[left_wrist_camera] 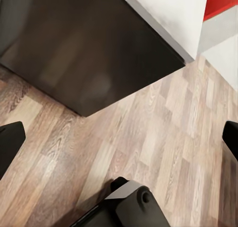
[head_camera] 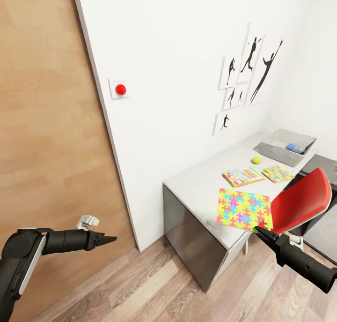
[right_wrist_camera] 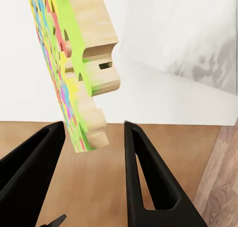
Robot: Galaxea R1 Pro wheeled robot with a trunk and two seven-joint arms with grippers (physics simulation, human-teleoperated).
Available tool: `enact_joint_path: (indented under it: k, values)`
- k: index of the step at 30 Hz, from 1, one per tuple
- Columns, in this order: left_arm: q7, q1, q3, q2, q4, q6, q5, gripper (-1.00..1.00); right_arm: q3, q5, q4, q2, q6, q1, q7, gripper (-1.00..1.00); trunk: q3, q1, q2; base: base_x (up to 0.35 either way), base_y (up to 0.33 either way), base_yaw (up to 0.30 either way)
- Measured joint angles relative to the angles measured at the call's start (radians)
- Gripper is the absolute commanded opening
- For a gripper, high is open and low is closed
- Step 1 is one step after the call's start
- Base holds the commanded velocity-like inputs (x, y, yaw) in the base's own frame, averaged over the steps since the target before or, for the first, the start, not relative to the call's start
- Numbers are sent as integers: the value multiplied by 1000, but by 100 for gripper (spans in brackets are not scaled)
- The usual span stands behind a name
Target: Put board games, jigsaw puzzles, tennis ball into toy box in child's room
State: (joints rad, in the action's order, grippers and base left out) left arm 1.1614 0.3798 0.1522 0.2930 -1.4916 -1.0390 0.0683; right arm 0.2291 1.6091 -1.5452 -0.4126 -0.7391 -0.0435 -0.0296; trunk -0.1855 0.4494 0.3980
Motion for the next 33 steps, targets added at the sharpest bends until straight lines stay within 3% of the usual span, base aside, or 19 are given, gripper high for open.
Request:
enact_joint_path:
  k: [13, 18, 22, 26, 27, 28, 29, 33]
  values:
    - [1, 0, 1, 0, 0, 0, -1, 100, -10, 3, -21, 0, -1, 0, -11, -100, 15, 0, 0, 0, -101, -206]
    - [1, 0, -3, -2, 0, 0, -2, 100, -37, -9, -34, -2, -2, 0, -90, -100, 21, 0, 0, 0, -4, -191]
    - [2, 0, -1, -3, 0, 0, -2, 100, -32, -40, -36, -12, -6, -10, -172, -100, 24, 0, 0, 0, -1, -101]
    - [2, 0, 0, -3, 0, 0, -2, 100, -26, -37, -36, -67, -98, -160, -189, -100, 26, 0, 0, 0, 0, -23]
    - [2, 0, 1, -2, 0, 0, -2, 100, -24, -40, -36, -84, -171, -240, -184, -100, 26, 0, 0, 0, 0, -6]
    - [2, 0, 1, -2, 0, 0, -2, 100, -19, -23, -35, -92, -214, -305, -172, -100, 26, 0, 0, 0, 0, -4]
    - [2, 0, 1, -2, 0, 0, -2, 100, -13, -33, -29, -99, -239, -361, -155, -100, 26, 0, 0, 0, 0, -3]
    - [2, 0, 3, 0, 0, 0, -2, 100, 2, -23, 20, -113, -276, -516, -46, -100, 26, 0, 0, 50, -27, -1]
